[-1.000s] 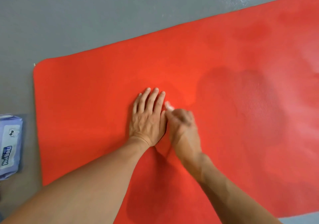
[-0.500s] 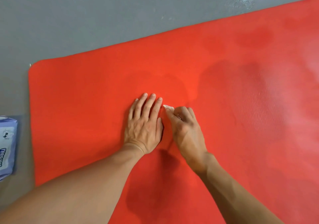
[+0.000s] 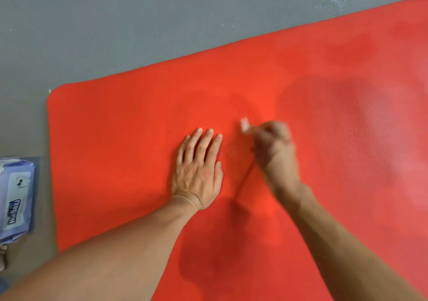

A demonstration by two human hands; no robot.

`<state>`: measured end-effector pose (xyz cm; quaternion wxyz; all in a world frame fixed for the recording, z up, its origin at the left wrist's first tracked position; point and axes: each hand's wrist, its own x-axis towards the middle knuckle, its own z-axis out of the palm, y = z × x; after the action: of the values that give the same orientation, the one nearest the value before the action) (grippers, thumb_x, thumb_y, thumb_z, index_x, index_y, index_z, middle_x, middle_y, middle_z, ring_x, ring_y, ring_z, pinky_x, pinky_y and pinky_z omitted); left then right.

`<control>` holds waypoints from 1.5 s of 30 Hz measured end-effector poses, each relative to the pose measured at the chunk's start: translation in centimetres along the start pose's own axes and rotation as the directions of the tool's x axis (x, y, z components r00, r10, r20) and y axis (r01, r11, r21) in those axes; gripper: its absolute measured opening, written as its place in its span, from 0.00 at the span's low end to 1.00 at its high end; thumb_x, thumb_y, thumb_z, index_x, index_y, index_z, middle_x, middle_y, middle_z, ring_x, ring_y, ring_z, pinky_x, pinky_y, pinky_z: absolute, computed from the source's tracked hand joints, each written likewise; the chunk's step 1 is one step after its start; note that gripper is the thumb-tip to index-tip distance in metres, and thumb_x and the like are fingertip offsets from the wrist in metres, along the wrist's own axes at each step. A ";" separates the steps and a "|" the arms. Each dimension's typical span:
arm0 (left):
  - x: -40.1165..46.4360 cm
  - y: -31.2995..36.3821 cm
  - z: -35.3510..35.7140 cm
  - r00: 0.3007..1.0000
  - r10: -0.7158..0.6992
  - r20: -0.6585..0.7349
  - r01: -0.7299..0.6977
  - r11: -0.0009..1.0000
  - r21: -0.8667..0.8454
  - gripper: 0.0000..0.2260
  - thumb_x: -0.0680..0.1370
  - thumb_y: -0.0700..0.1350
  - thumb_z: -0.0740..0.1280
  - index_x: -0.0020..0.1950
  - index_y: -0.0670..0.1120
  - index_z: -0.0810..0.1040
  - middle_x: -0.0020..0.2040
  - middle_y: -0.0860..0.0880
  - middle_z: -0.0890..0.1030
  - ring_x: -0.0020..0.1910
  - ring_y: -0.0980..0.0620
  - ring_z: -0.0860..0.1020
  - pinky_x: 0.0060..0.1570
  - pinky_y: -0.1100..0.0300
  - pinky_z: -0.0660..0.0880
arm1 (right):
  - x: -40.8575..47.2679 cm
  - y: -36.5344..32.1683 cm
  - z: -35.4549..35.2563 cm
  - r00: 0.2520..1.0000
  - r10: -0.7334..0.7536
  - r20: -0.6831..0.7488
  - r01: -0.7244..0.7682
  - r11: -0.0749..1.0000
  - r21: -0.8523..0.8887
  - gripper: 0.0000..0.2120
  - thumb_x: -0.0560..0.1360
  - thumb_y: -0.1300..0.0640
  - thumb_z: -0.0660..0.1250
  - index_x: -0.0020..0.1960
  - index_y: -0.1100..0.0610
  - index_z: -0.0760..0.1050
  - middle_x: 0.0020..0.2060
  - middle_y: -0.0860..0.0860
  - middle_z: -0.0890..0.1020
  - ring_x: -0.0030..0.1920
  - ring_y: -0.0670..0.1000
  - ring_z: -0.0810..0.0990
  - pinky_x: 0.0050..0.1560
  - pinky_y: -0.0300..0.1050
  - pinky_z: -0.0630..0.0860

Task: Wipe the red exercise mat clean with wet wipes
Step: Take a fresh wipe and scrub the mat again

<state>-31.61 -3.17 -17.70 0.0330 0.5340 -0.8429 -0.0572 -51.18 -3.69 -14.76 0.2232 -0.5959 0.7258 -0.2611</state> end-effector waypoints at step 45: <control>0.0 0.1 0.1 0.999 -0.009 -0.044 0.009 1.000 -0.013 0.27 0.81 0.50 0.60 0.80 0.45 0.69 0.80 0.45 0.69 0.81 0.42 0.62 0.78 0.41 0.60 | 3.5 3.1 -1.0 0.949 0.152 -0.276 -0.153 0.988 0.021 0.11 0.80 0.61 0.63 0.54 0.59 0.84 0.44 0.51 0.74 0.48 0.59 0.77 0.50 0.43 0.71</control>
<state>-31.69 -3.11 -17.82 0.0547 0.5387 -0.8392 -0.0508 -54.78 -6.53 -16.06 0.1388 -0.4958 0.7938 -0.3237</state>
